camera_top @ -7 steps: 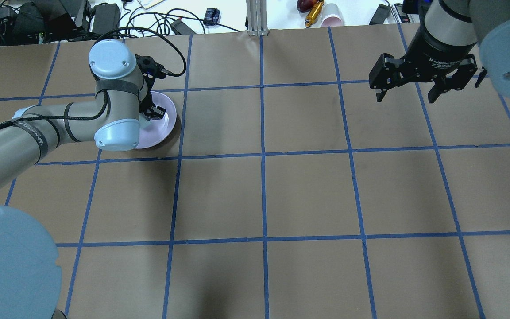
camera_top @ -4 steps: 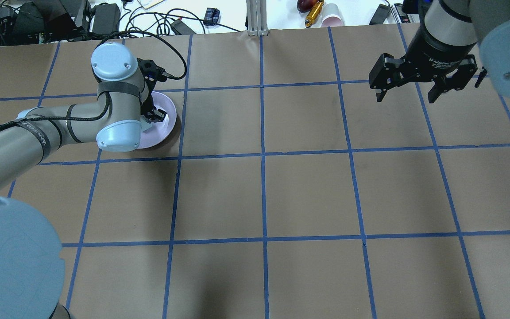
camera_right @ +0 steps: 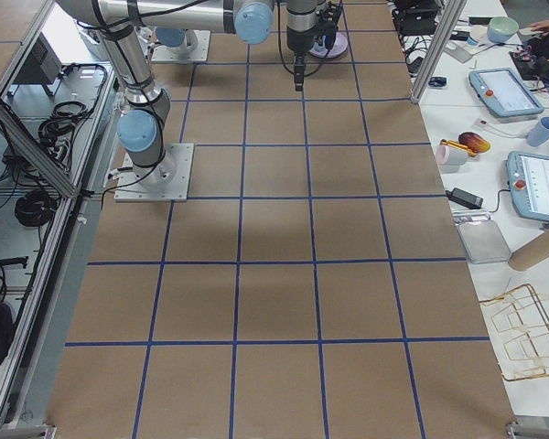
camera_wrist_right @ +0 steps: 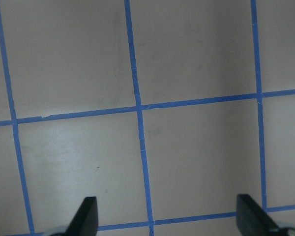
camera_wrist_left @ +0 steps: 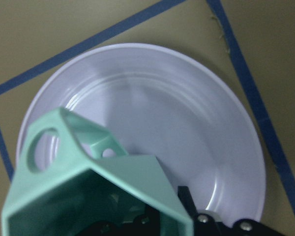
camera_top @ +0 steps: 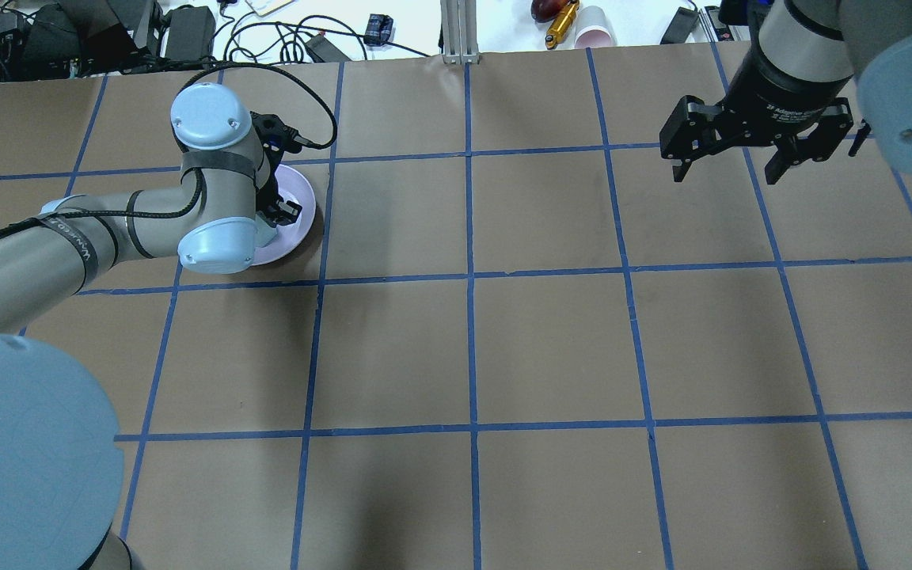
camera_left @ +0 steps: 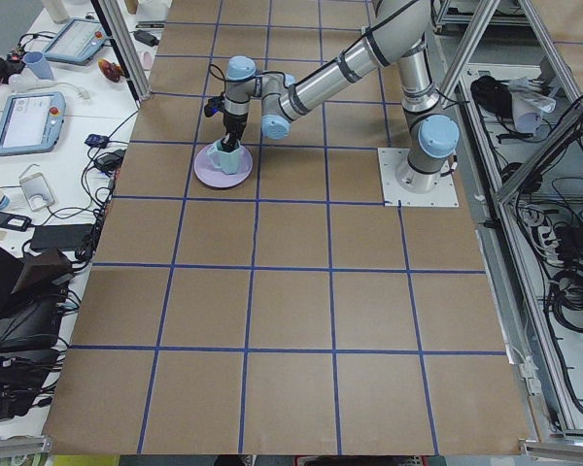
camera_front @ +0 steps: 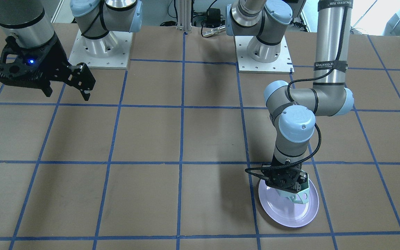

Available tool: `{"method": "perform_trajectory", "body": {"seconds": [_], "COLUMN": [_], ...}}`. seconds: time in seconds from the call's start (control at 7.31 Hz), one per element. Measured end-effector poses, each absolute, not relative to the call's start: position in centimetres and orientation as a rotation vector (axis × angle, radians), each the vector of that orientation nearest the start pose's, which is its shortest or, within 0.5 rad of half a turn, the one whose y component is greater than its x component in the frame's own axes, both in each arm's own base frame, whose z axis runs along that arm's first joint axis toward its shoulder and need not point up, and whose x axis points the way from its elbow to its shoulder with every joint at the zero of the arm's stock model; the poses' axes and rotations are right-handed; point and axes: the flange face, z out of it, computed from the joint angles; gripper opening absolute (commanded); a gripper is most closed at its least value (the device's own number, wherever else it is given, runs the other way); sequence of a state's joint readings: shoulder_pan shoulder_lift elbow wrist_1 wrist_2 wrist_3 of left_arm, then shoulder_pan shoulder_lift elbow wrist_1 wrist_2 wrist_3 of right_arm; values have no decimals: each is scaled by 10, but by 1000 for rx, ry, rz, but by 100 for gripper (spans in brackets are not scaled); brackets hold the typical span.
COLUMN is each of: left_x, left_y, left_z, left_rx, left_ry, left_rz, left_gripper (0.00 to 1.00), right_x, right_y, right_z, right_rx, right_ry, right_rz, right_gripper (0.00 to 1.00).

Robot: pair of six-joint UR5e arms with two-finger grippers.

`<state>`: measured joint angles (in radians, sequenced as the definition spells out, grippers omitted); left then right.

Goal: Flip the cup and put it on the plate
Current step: 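Lower the mug onto the lavender plate with the left gripper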

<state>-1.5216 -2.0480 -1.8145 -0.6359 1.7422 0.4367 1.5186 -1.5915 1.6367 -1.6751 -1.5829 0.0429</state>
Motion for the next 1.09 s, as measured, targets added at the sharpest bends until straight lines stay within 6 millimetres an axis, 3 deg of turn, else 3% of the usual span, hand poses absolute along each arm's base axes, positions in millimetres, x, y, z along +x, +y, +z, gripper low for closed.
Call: {"method": "perform_trajectory", "body": {"seconds": [0.55,1.09], "left_x": [-86,-94], "left_y": [-613,-607], "left_z": [210,250], "left_rx": [528,490], "left_ry": [2863,2857], "left_rz": [-251,-334], "left_gripper": [100,100], "right_x": [107,106], "right_y": [-495,-495], "right_z": [476,476], "right_rx": [150,150], "right_ry": [3149,3149], "right_rz": [-93,-93], "right_gripper": [100,100]}}
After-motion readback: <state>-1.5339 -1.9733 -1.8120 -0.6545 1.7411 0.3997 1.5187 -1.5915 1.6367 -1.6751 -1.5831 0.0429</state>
